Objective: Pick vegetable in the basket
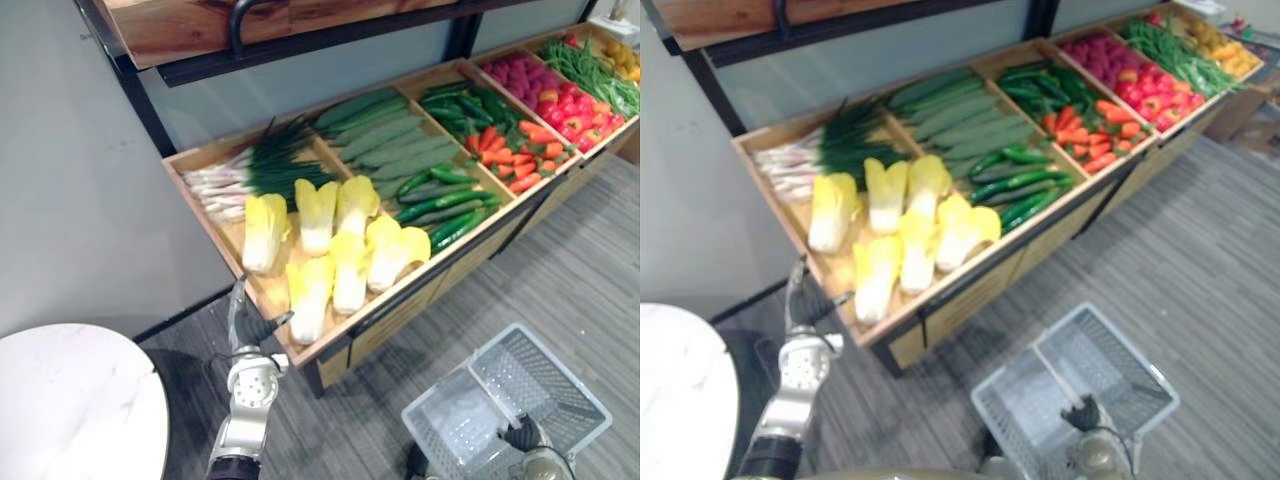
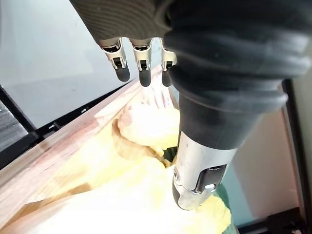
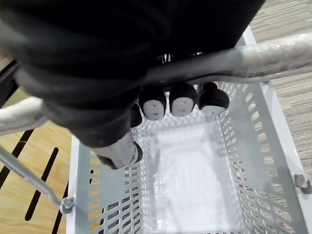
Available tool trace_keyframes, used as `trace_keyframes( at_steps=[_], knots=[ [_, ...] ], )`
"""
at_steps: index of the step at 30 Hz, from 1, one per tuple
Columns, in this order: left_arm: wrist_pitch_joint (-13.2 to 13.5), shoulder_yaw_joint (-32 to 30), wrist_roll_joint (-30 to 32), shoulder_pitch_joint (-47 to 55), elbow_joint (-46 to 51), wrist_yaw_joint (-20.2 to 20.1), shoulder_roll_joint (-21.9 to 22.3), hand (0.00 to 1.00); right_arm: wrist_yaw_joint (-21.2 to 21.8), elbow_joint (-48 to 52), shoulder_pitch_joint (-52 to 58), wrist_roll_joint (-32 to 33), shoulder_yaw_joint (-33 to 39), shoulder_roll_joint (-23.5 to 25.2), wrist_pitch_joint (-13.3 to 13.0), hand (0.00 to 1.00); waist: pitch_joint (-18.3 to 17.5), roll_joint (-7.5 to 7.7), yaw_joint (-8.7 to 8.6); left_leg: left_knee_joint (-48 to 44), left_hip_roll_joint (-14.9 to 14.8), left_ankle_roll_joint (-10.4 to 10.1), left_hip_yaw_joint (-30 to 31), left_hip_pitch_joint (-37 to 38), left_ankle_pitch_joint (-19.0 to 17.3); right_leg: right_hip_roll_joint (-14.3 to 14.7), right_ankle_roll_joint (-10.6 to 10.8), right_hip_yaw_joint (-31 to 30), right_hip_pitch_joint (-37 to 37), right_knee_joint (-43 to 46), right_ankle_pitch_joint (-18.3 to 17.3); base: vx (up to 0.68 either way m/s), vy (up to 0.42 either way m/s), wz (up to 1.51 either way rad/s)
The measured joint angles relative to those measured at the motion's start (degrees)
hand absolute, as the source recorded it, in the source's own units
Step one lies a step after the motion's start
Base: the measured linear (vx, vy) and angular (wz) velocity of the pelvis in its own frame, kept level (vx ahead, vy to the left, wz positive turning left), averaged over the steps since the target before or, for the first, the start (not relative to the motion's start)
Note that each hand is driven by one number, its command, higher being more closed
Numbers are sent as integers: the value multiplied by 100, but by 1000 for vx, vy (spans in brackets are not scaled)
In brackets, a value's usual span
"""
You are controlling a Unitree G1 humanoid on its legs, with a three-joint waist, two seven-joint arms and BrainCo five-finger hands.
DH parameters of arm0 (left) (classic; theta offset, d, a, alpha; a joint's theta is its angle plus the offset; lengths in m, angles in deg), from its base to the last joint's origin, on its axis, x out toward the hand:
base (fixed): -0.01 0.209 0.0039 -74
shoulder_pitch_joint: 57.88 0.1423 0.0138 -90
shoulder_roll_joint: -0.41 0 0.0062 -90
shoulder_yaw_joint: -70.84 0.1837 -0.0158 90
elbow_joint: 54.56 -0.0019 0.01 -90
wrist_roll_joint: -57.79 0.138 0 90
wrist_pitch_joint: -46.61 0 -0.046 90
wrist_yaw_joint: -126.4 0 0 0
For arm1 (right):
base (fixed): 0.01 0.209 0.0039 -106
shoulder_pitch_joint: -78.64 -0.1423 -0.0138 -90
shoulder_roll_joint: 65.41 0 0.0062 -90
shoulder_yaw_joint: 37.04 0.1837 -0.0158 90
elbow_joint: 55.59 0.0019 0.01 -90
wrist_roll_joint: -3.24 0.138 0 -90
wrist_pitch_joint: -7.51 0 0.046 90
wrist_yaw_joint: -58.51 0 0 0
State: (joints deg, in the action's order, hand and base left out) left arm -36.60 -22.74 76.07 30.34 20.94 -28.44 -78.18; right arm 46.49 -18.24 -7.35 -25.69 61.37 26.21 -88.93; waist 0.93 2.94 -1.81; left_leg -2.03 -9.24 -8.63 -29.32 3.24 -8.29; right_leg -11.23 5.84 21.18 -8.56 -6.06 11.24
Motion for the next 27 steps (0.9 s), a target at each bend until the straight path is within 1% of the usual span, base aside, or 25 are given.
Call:
trace_keyframes(
  at_steps=[3, 5, 10, 14, 16, 17, 19, 21, 25, 26, 27],
  knots=[
    [-21, 43, 6, -67, 3, 97, -1, 0, -5, 1, 5, -6, -29, 0, 0, 100, -1, -1, -5, -2, -1, -1, -10, 1, -2, 4, -27, -5, -8, -1, 21, -27, -34, -2],
    [-72, 102, 7, -69, 3, 126, -2, 0, -6, 1, 8, -6, -47, 0, -1, 100, -3, -4, -5, -3, -3, -4, -22, -1, -5, 10, -34, -21, -20, -1, 26, -32, -38, -3],
    [-83, 119, 6, -70, -9, 153, -1, 0, -10, 2, 4, -8, -53, 0, -3, 100, -5, -8, -4, -7, -23, -27, -120, -7, -25, 45, -45, -103, -86, -2, 34, -32, -44, -9],
    [-105, 155, -12, -234, -351, 160, 1, 0, -16, 5, -28, -17, -56, 0, -1, 100, -44, -40, -18, -8, -27, -28, -180, -110, -25, 67, -70, -169, -239, -1, 55, -11, -41, -8],
    [-114, 154, -41, -328, -488, 169, -2, 0, -18, 5, -48, -23, -92, -1, 3, 100, -51, -53, -61, -7, -44, -34, -203, -121, -29, 97, -72, -215, -289, -1, 56, 7, -40, -12],
    [-113, 154, -173, -377, -515, 191, -4, 0, -35, 14, -69, -24, -137, -2, 2, 100, -51, -54, -107, -6, -47, -39, -248, -144, -32, 106, -81, -242, -332, -1, 63, 10, -36, -13],
    [-113, 168, -232, -529, -665, 199, 2, 0, -97, 52, -67, -26, -192, -4, 2, 100, -58, -56, -125, -6, -47, -40, -303, -203, -33, 113, -85, -280, -413, 0, 72, 13, -35, -10],
    [-113, 169, -237, -629, -741, 216, 2, 0, -125, 52, -65, -26, -209, -4, 3, 100, -56, -59, -135, -5, -50, -40, -312, -218, -32, 123, -89, -295, -449, 0, 76, 25, -35, -8],
    [-108, 160, -284, -813, -907, 376, -5, 0, -147, 55, -77, -31, -225, -4, 2, 100, -56, -59, -145, -6, -43, -68, -354, -231, -52, 127, -89, -325, -500, 1, 78, 25, -21, -7],
    [-109, 152, -437, -814, -912, 399, -6, 0, -153, 65, -80, -32, -227, -4, 2, 100, -55, -58, -143, -6, -40, -77, -387, -242, -58, 128, -88, -353, -525, 1, 78, 20, -12, -8],
    [-109, 147, -464, -817, -928, 409, -7, 0, -155, 71, -85, -33, -231, -4, 1, 100, -54, -56, -143, -6, -40, -82, -433, -248, -61, 131, -88, -366, -542, 1, 79, 18, -12, -11]
  ],
)
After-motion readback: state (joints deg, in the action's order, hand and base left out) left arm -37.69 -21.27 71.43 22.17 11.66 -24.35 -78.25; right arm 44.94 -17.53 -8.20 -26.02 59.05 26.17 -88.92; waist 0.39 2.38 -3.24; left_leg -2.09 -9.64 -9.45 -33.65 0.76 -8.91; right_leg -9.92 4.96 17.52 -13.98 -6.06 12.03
